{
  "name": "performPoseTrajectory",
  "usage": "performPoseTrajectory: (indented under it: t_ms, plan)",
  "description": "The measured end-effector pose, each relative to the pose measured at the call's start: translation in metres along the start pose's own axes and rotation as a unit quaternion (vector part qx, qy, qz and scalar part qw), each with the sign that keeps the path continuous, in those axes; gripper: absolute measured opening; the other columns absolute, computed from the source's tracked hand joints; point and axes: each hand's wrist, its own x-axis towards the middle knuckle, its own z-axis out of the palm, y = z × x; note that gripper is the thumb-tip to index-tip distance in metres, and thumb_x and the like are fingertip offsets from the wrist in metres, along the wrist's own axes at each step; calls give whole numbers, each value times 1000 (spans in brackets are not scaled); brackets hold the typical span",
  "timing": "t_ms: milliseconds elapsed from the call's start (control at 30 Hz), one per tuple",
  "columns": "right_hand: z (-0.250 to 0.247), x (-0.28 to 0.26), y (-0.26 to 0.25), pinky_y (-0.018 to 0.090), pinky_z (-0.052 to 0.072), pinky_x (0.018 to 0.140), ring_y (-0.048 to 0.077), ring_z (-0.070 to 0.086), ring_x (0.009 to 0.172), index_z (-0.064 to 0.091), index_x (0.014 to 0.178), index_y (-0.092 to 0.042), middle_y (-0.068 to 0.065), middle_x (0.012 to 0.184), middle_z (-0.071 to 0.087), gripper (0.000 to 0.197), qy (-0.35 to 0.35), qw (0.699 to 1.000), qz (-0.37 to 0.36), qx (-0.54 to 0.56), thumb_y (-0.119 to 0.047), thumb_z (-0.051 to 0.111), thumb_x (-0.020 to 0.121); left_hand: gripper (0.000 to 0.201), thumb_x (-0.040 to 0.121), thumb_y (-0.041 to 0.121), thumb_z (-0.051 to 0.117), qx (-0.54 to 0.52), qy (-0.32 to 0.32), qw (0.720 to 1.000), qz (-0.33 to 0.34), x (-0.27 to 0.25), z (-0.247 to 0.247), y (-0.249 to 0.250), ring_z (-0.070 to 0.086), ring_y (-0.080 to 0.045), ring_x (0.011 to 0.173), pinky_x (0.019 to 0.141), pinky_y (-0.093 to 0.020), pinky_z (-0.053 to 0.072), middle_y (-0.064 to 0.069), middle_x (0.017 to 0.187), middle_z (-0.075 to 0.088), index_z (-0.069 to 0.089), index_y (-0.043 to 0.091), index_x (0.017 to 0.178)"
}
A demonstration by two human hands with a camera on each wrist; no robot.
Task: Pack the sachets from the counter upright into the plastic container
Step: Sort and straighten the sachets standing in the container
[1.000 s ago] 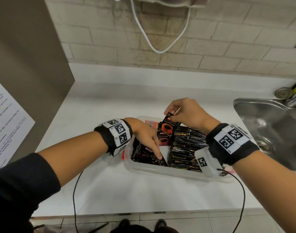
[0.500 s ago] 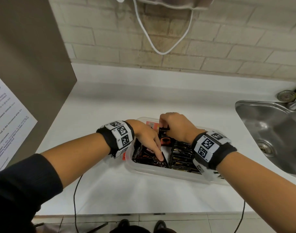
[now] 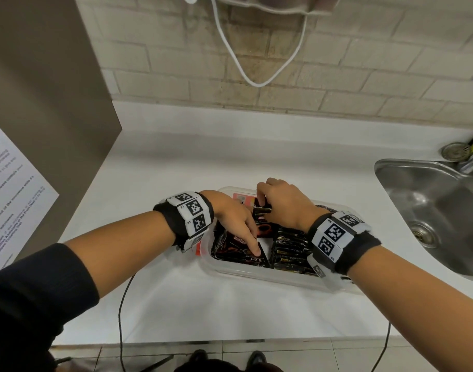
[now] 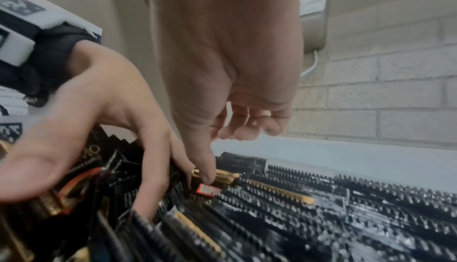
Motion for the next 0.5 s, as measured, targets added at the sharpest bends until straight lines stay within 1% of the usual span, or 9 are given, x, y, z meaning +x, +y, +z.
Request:
performPoseTrajectory:
  t_ms: [67,100,167,233,300,333,400,433,500]
  plan:
    - [-3,-4,-2,29,42,71,21,57,90,62,93,-18,-3,92,54,16,-18,1000,-2,15,-11,70,81,47,81,72,62,-5,2,1000,4,0,-1,-1,39,-12,116,95,-32,29,15,122,49,69,38,114]
    - [-4,-7,-3,28,43,69,19,58,86,66,92,-18,-6,86,56,14,-43,999,4,31,-13,72,81,46,81,72,62,-5,4,1000,4,1,-2,-2,40,-13,116,96,-32,31,14,125,50,69,39,112]
    - [-5,-13,-6,27,49,67,15,62,81,73,90,-20,-9,79,62,13,-124,990,18,67,-23,77,78,45,80,72,63,-5,7,1000,4,2,-2,-2,42,-13,119,99,-33,33,12,130,51,70,39,109]
    - [-4,-17,-10,31,56,71,13,65,79,77,85,-24,-7,80,71,17,-188,980,16,58,-38,78,75,44,81,70,65,-2,12,1000,10,4,-3,-3,43,-16,125,107,-36,35,10,134,50,71,36,108]
    - [-1,-17,-14,32,54,71,13,65,79,79,86,-25,-7,82,73,23,-205,978,2,28,-45,75,76,40,81,66,68,-3,15,1000,12,4,-5,-3,41,-17,132,115,-40,32,9,139,49,72,35,105]
    - [1,-17,-16,30,51,72,12,64,81,79,88,-25,-8,84,74,24,-207,978,-3,22,-46,75,78,37,81,65,69,-4,16,1000,10,4,-5,-3,40,-18,134,116,-41,31,9,141,49,71,36,104]
    - [4,-15,-19,32,45,80,9,60,85,79,94,-25,-9,89,74,24,-218,976,-10,24,-45,76,80,41,80,65,70,0,20,1000,11,5,-5,-2,40,-18,134,117,-41,31,8,141,49,71,35,109]
    - [6,-15,-21,34,42,85,9,58,87,79,96,-25,-9,92,74,23,-222,975,-11,26,-42,77,81,44,80,65,70,3,20,1000,11,5,-5,-2,41,-18,133,117,-41,32,8,141,49,71,34,110]
    - [8,-15,-22,38,40,92,11,54,92,79,100,-24,-8,96,74,19,-212,977,-9,20,-32,77,82,42,79,67,70,3,19,1000,11,4,-5,-2,43,-17,132,116,-41,33,8,139,50,70,34,105]
